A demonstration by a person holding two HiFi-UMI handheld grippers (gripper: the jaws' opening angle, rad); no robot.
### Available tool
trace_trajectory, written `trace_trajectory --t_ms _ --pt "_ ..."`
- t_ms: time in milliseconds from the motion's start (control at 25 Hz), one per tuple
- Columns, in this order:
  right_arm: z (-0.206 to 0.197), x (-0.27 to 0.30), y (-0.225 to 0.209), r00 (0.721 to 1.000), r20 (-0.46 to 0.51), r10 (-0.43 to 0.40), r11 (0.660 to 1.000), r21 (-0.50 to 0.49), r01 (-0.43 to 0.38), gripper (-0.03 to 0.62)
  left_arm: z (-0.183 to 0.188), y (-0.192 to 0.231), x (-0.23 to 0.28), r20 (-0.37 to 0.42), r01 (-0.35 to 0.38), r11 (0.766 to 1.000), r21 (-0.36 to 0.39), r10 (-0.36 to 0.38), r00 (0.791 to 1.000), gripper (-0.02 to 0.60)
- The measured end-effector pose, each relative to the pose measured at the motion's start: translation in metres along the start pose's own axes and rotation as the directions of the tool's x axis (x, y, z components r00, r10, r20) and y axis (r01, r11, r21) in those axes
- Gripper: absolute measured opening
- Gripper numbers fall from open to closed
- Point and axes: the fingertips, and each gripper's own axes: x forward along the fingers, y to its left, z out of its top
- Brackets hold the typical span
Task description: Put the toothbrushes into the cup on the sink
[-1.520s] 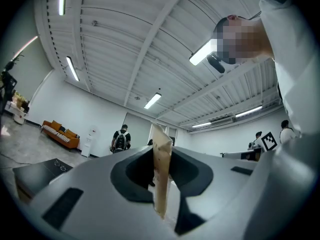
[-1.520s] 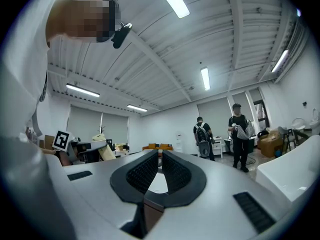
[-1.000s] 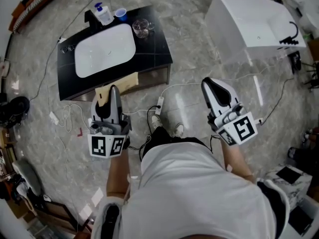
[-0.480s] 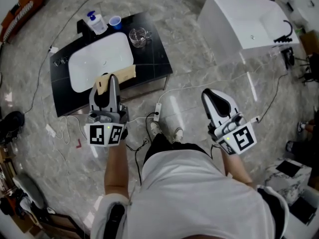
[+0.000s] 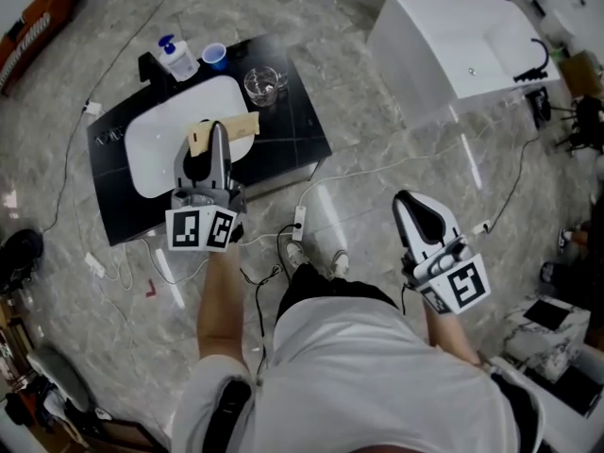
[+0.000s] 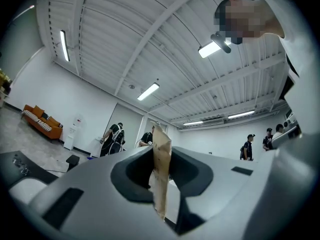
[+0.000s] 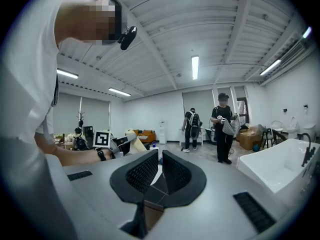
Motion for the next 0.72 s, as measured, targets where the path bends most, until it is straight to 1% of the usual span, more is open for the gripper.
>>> trace_trajectory --t_ms 320,560,640,720 --pt "-0.005 0.01 -0.005 0.999 -0.029 -0.037 0.999 0.011 0.038 0.049 -0.023 0.038 0.039 -0.01 -0.02 1.0 -0.012 0.02 1.0 0.074" --pt "-0.009 0.011 -0.009 0.995 -0.053 -0.082 0.996 0.019 0.083 0.049 -0.05 0.062 0.066 -0.001 -0.027 0.998 -0.056 0.027 1.0 0.074" --pt "-0.011 0.009 -0.012 0.993 -0.063 -0.101 0.995 0.02 0.102 0.049 -0.058 0.068 0.075 -0.005 -0.033 0.996 -0.08 0.033 0.999 0.074" --pt "-0.013 0.005 -0.014 0.99 -0.07 -0.121 0.992 0.021 0.123 0.049 -0.064 0.072 0.084 -0.011 -0.038 0.995 -0.09 0.038 0.999 0.074"
